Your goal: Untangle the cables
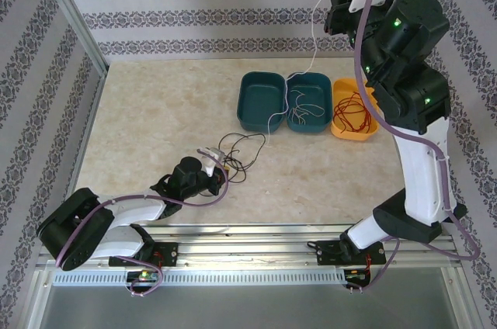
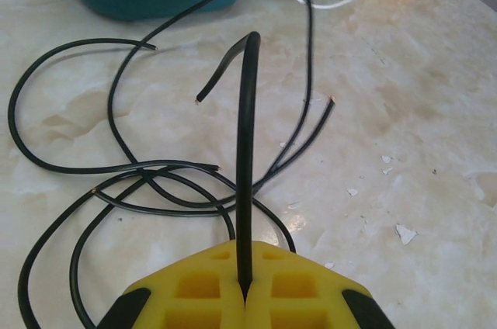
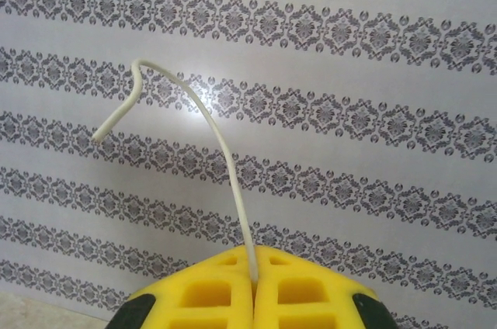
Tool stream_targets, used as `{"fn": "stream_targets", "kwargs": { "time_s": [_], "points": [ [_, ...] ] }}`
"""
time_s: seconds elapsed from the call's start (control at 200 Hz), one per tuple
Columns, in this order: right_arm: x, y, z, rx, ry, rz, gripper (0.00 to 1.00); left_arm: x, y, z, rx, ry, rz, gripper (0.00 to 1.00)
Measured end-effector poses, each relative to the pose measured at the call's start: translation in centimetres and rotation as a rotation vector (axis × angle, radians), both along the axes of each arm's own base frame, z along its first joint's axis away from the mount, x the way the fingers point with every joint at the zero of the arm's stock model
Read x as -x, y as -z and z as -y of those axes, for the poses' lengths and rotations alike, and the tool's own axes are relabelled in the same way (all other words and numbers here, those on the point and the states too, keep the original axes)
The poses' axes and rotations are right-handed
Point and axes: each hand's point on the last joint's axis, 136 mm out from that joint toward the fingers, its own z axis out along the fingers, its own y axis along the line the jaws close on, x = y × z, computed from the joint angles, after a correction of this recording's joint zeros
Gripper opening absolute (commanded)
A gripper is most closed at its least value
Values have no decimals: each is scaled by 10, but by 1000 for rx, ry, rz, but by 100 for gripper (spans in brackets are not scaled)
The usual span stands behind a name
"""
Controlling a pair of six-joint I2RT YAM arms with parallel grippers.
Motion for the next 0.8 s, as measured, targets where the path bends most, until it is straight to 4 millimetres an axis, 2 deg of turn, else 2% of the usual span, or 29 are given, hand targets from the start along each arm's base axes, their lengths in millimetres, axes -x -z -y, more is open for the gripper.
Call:
{"fn": "stream_targets", "kwargs": {
  "time_s": [0.22,0.36,0.45,0.515,0.68,0.735,0.8],
  "points": [
    [21,-6,-2,-25,-85,-4,0,-4,1,-4,-9,-34,0,0],
    [45,7,-3,-52,-166,-47,0,-6,5,-6,-11,-57,-17,0],
    [57,33,-4,-65,-208,-110,0,-7,6,-6,-7,-65,-25,0],
    [60,64,-5,-67,-220,-181,0,-7,6,-6,-1,-68,-28,0],
    [52,136,-9,-54,-207,-359,0,-11,-2,-2,15,-70,-17,0],
    [47,150,-11,-43,-197,-402,0,-12,-5,-2,20,-70,-10,0],
    [46,155,-9,-37,-182,-421,0,-13,-8,-1,25,-71,-6,0]
  ]
}}
